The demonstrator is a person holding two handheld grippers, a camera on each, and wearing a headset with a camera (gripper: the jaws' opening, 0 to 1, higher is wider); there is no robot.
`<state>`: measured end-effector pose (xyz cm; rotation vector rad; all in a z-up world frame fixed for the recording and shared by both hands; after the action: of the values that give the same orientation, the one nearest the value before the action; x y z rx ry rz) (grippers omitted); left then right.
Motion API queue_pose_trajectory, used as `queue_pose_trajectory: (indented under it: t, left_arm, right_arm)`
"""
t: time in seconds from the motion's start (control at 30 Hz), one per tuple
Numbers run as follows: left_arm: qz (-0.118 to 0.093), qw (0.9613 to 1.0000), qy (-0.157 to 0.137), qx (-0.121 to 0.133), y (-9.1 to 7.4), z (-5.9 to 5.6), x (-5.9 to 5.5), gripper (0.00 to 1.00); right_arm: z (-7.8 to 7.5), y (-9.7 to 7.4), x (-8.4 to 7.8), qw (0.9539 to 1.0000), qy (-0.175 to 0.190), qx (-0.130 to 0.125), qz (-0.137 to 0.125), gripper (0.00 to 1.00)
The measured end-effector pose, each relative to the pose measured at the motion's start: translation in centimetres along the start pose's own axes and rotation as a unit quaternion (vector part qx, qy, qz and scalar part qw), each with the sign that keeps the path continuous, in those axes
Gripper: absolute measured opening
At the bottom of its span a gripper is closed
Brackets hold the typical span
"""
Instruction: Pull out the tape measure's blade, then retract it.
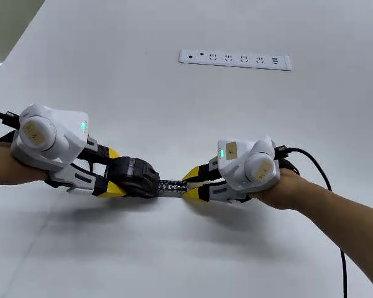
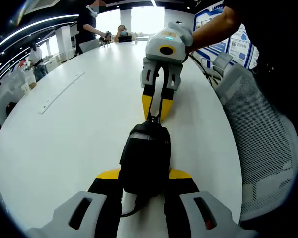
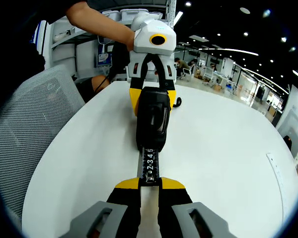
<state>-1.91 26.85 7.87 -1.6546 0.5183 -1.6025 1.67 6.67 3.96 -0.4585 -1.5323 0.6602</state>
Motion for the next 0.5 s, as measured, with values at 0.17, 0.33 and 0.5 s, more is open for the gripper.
queue_pose_trajectory:
  t: [0.17, 0.33, 0.5]
  left_arm:
    - [0.003, 1.0000, -0.001, -0.001, 0.04, 0.05, 0.04, 0.26]
    - [0.010, 0.9999, 0.002, -0.002, 0.03, 0.06, 0.06, 0.26]
    - [0.021, 0.9998, 0.003, -0.004, 0.11, 0.15, 0.22, 0.26]
  right_arm:
    - [-0.03, -0.34, -0.36, 1.0000, 0.003, -0.002, 0.002, 0.09]
    - [0.01, -0.62, -0.60, 1.0000, 0.004, -0.004, 0.003, 0.09]
    - [-0.02, -0.94, -0.84, 1.0000, 0.004, -0.005, 0.006, 0.09]
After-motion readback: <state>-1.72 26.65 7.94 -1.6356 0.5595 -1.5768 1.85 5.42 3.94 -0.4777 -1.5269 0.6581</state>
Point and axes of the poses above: the centre of the closed fingertips' face, and the gripper's own axes: y roughly forward along the fingers, z roughly to its left, x roughly out of its top, the point moved 8 cm from there along -y, roughly backward along the fingers, and after that the axes turned 7 degrees about y, right-handed, at the moved point
